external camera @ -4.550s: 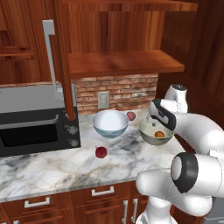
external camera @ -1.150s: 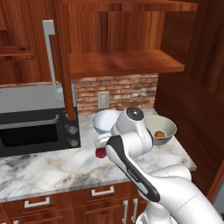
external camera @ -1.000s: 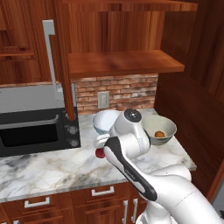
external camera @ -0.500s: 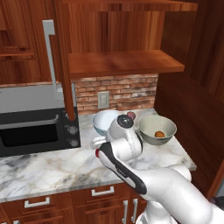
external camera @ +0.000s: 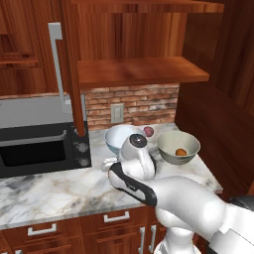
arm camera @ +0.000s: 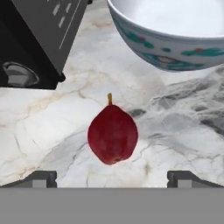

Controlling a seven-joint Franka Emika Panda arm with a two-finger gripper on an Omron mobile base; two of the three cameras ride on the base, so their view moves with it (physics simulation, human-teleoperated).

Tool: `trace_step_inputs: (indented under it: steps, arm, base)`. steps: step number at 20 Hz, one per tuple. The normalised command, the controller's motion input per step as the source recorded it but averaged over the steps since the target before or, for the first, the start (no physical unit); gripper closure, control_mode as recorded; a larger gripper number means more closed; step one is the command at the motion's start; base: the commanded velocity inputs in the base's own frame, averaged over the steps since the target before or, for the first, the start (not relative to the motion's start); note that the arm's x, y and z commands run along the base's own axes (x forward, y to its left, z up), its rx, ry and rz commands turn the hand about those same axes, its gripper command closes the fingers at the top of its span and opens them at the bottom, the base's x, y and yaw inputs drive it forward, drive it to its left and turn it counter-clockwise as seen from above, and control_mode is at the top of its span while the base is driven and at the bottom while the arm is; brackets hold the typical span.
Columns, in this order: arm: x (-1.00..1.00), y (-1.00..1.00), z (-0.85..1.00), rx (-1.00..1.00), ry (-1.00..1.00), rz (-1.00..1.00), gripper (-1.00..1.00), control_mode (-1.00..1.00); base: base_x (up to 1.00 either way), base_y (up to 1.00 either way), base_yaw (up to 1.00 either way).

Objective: Pick both bowls and place them on the counter. Then place the mango in one bowl and place the pear in the other bowl.

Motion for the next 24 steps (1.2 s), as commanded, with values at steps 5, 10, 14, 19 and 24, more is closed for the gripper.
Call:
trace_step_inputs:
  steps: [5, 10, 14, 19, 24]
  arm:
    - [0.24, 0.09, -0.29, 0.0, 0.06, 0.0, -1.0, -1.0]
    - [0.25, 0.12, -0.24, 0.0, 0.06, 0.0, -1.0, -1.0]
    - [0.24, 0.11, -0.22, 0.0, 0.04, 0.0, -1.0, -1.0]
    - [0.13, 0.1, -0.18, 0.0, 0.03, 0.0, -1.0, -1.0]
    - [0.0, 0.0, -0.2, 0.0, 0.04, 0.0, -1.0, -1.0]
  base:
    - [0.0, 0.0, 0.0]
    - [0.0, 0.0, 0.0]
    - [0.0, 0.0, 0.0]
    - [0.0, 0.0, 0.0]
    - [0.0, 0.0, 0.0]
